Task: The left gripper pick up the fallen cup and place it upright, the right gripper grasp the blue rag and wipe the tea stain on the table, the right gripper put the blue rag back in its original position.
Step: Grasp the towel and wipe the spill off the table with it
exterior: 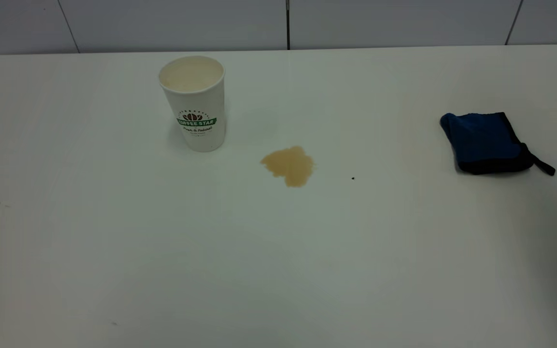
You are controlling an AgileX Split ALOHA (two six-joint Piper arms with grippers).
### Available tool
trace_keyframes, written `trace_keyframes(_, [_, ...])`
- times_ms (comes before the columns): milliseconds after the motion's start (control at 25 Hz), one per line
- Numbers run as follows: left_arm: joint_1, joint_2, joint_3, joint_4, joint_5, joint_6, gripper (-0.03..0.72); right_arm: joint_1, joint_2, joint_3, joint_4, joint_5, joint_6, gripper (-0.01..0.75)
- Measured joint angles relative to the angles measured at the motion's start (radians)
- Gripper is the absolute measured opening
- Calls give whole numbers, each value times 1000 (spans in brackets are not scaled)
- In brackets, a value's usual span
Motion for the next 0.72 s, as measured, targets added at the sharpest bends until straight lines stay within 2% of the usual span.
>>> trace_keyframes(160, [0, 0, 0, 0, 0, 1, 241, 0, 257, -95, 52, -10, -102, 695])
trace_keyframes(360, [0, 0, 0, 0, 0, 1, 241, 0, 539, -222, 64, -36, -132, 695])
trace_keyframes(720, [0, 0, 0, 0, 0, 1, 241, 0, 851, -377, 96, -76, -166, 696])
